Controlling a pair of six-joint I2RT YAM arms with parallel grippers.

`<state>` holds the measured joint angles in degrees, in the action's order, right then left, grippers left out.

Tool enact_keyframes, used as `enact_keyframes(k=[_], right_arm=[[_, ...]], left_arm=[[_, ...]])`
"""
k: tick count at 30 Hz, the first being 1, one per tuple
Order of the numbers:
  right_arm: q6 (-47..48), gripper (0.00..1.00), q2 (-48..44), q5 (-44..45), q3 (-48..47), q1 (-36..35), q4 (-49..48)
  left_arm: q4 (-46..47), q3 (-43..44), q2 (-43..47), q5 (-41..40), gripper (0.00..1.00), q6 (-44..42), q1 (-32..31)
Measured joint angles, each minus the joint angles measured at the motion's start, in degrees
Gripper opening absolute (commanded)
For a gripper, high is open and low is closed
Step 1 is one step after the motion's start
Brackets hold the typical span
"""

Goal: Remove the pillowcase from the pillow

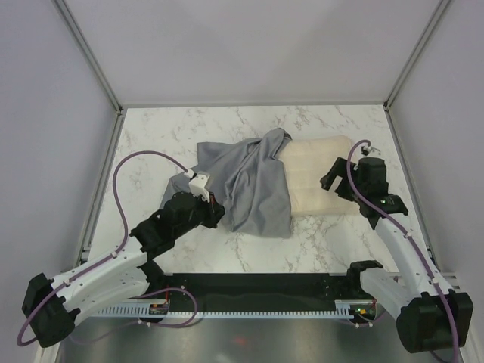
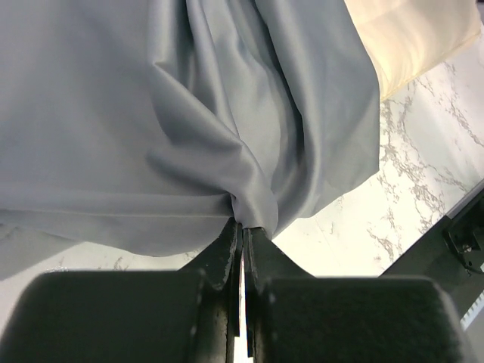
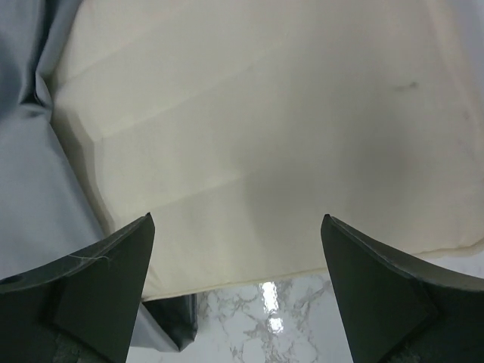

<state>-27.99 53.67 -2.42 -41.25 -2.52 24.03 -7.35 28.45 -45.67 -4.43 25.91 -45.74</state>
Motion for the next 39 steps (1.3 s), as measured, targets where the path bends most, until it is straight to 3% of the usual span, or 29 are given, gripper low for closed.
enact_keyframes(k=[6,16,18,19,20,22,23,24,26,27,29,34,39], right_arm=[[-5.97,0.98,1.27,8.13,1.64,-14.82,2.21],[-16.26,0.98,5.14,14.60,8.83,-19.39,-2.43],[-17.33,0.98,7.69,15.85,8.85,-19.47,-4.39],[-17.81,0.97,9.14,16.41,8.92,-19.52,-5.46],[-18.05,0.94,10.19,16.81,8.98,-19.52,-6.56],[-18.69,0.77,12.52,17.79,9.11,-19.67,-9.29],[-18.86,0.69,13.64,18.16,9.11,-19.74,-10.84],[-19.08,0.51,14.88,18.49,9.09,-19.76,-12.50],[-19.56,0.32,16.94,18.95,9.05,-19.78,-15.52],[-19.76,0.15,17.75,19.02,8.98,-19.76,-16.92],[-20.11,0.03,18.62,18.91,8.92,-19.76,-19.30],[-20.15,0.00,18.78,18.75,8.92,-19.76,-21.35],[-19.78,0.00,17.77,18.12,9.51,-19.74,-21.75]], left_arm=[[-0.09,0.00,0.87,-1.38,0.02,-0.28,-1.53],[-2.62,0.50,2.43,-3.58,0.02,-1.68,-2.84],[-3.32,0.94,2.71,-4.15,0.15,-2.32,-3.34],[-3.54,1.29,2.78,-4.48,0.26,-2.73,-3.72],[-3.63,1.60,2.75,-4.66,0.33,-3.23,-4.00],[-3.74,2.67,2.67,-5.44,0.47,-3.93,-4.81],[-3.80,3.43,2.51,-6.05,0.60,-4.31,-5.27],[-3.91,4.24,2.27,-6.73,0.64,-4.85,-5.79],[-4.50,5.97,1.46,-8.33,0.71,-5.20,-6.99],[-4.83,6.97,0.72,-9.51,0.72,-5.44,-7.82],[-5.33,8.55,-0.81,-11.08,0.75,-5.68,-9.01],[-5.86,13.22,-9.25,-14.69,0.77,-5.88,-11.69],[-5.40,18.91,-24.76,-17.70,0.77,-5.84,-16.59]])
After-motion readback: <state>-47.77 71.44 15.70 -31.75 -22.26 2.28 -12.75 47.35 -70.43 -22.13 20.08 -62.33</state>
